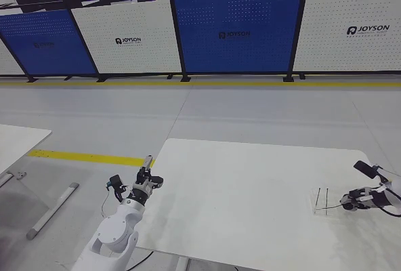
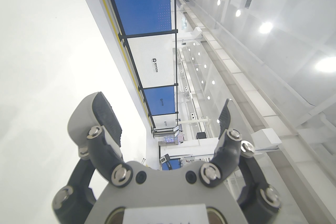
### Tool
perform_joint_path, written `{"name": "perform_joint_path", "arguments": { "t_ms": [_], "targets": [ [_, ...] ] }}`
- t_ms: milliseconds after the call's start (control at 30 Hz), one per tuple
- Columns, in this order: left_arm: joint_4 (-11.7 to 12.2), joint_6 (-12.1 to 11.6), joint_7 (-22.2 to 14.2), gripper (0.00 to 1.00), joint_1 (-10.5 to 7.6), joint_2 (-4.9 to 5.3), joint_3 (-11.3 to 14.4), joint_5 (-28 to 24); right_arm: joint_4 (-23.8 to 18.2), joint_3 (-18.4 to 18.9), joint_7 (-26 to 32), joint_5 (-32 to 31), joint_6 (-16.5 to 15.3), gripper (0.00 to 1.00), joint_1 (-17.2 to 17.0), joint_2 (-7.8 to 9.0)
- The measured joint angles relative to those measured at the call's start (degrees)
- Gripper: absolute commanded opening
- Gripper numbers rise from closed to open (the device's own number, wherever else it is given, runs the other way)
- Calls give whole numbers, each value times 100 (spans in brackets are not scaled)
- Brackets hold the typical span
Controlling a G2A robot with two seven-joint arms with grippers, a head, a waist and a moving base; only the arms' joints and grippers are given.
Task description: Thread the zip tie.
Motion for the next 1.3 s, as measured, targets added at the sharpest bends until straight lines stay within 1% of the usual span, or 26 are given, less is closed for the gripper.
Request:
{"name": "perform_joint_path", "arguments": {
  "t_ms": [333,467,567,767,867,933,1300],
  "targets": [
    [0,0,0,100,0,0,0,0,-149,87,40,-28,31,0,-69,64],
    [0,0,0,100,0,0,0,0,-162,184,94,22,-84,0,-91,122],
    [0,0,0,100,0,0,0,0,-198,300,121,66,-196,0,-136,198],
    [0,0,0,100,0,0,0,0,-397,645,216,222,-511,0,-333,421],
    [0,0,0,100,0,0,0,0,-593,885,209,338,-619,0,-506,563],
    [0,0,0,100,0,0,0,0,-707,1087,265,554,-756,0,-657,659],
    [0,0,0,100,0,0,0,0,-717,1114,273,582,-770,0,-672,669]
  ]
}}
